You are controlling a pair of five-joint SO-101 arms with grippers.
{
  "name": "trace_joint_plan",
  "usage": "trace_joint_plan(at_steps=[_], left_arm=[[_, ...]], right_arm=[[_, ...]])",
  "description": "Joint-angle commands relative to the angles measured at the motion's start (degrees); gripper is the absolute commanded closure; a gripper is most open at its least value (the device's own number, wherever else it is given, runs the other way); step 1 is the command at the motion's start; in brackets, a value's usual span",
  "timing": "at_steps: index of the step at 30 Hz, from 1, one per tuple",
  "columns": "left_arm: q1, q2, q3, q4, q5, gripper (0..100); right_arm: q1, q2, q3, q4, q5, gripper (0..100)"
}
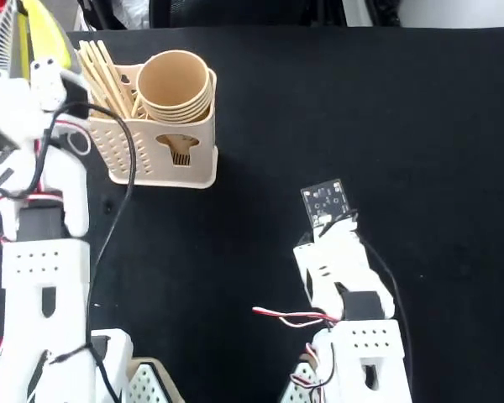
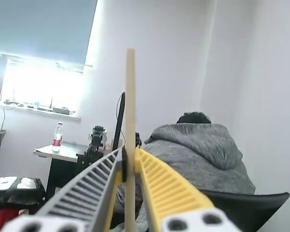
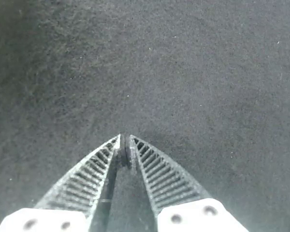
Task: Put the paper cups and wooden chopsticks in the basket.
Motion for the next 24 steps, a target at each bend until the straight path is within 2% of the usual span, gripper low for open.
trace_joint_plan(at_steps=[1, 9, 18, 20, 22, 24], left_arm=[[0.2, 3.6, -3.7, -1.0, 0.4, 97], [0.0, 13.8, -2.4, -0.8, 0.5, 97], [0.4, 13.5, 0.7, -0.1, 0.3, 96], [0.6, 12.2, 0.6, 4.7, 0.7, 89], [1.1, 9.4, -1.3, 13.3, 2.2, 81], [1.4, 6.2, -5.4, 23.4, 2.5, 79]], right_arm=[[0.3, -0.7, -2.5, -0.7, 0.1, 98.7], [0.3, -0.7, -2.6, -0.8, 0.1, 98.7], [0.3, -0.7, -2.6, -0.8, 0.1, 98.7], [0.3, -0.7, -2.6, -0.8, 0.1, 98.7], [0.3, -0.7, -2.6, -0.9, 0.1, 98.7], [0.3, -0.7, -2.6, -0.9, 0.1, 98.7]])
